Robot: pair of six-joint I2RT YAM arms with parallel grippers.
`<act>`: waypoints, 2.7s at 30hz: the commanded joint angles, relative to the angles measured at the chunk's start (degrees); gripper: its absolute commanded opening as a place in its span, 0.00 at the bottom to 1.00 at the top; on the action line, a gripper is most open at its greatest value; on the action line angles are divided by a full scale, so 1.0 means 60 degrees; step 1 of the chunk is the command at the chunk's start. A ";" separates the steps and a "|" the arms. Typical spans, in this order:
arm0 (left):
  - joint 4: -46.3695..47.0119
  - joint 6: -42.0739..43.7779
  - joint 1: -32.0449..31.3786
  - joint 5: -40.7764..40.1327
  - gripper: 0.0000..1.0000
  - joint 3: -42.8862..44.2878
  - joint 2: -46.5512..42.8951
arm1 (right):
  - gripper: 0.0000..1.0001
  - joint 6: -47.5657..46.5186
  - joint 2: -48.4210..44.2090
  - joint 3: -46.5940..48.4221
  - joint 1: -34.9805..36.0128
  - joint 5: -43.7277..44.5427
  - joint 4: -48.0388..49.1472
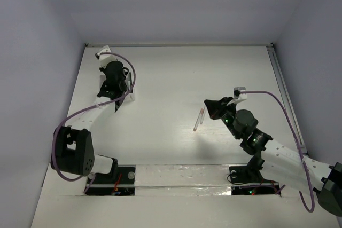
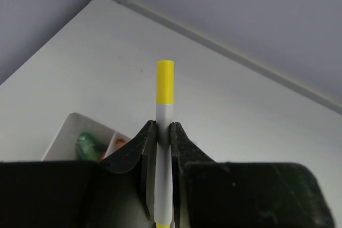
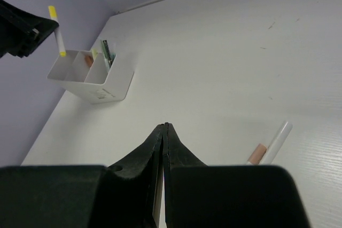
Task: Sort the stationery into containers
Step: Place the pen in the storage box, then pick up the pen from the center of the board.
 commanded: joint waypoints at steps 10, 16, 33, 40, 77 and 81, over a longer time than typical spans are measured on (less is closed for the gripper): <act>0.0624 0.0539 0.0627 -0.1185 0.00 -0.0277 0.0805 | 0.07 0.0021 0.0125 0.0453 0.0064 -0.0134 0.0347; 0.0873 0.0701 0.0627 -0.1171 0.00 -0.0408 0.1156 | 0.08 0.0021 0.0125 0.0438 0.0064 -0.0104 0.0332; 0.1004 0.0261 0.0525 -0.0717 0.35 -0.0672 0.0514 | 0.08 0.0021 0.0184 0.0438 0.0064 -0.0060 0.0347; 0.0508 0.0379 -0.2255 -0.0089 0.13 -0.0395 -0.0147 | 0.05 0.0007 0.0199 0.0424 0.0064 0.0027 0.0361; 0.0258 -0.1482 -0.7137 0.3576 0.26 0.1525 0.5185 | 0.05 -0.0037 0.0286 0.0424 0.0064 0.0291 0.0376; 0.0141 -0.1453 -0.7225 0.3517 0.24 0.1598 0.5376 | 0.05 -0.0037 0.0316 0.0424 0.0064 0.0291 0.0376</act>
